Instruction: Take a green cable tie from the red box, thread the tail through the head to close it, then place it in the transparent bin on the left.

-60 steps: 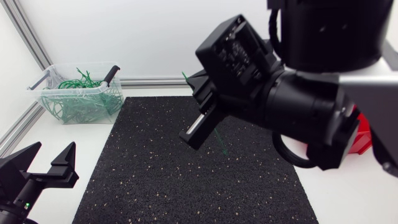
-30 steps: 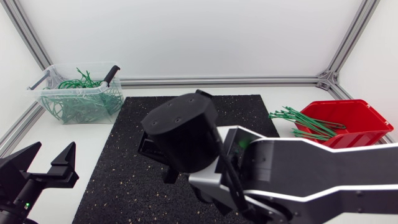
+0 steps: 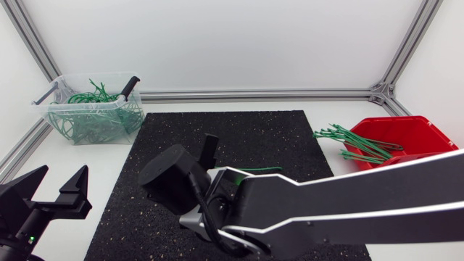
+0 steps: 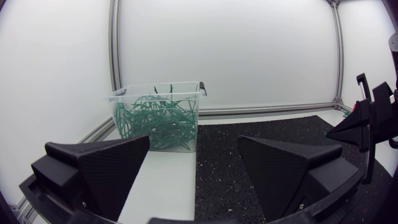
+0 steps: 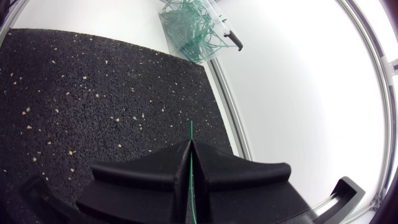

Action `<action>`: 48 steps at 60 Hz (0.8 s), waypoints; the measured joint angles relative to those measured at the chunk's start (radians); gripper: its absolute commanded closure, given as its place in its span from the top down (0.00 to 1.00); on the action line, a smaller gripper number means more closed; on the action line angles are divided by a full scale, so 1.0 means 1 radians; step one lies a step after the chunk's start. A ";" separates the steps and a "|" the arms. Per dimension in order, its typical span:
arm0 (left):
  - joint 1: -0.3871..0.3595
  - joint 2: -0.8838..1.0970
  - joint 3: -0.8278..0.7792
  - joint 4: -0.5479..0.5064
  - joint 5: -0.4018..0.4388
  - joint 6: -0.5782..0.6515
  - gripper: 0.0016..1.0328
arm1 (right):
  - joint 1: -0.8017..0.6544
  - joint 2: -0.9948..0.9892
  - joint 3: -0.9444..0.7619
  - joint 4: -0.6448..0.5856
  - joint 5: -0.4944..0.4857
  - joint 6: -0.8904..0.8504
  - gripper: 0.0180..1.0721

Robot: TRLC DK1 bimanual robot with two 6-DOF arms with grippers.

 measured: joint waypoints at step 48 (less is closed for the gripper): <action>-0.005 0.007 0.000 0.000 0.000 0.000 0.96 | 0.001 0.160 0.060 -0.033 -0.127 0.143 0.37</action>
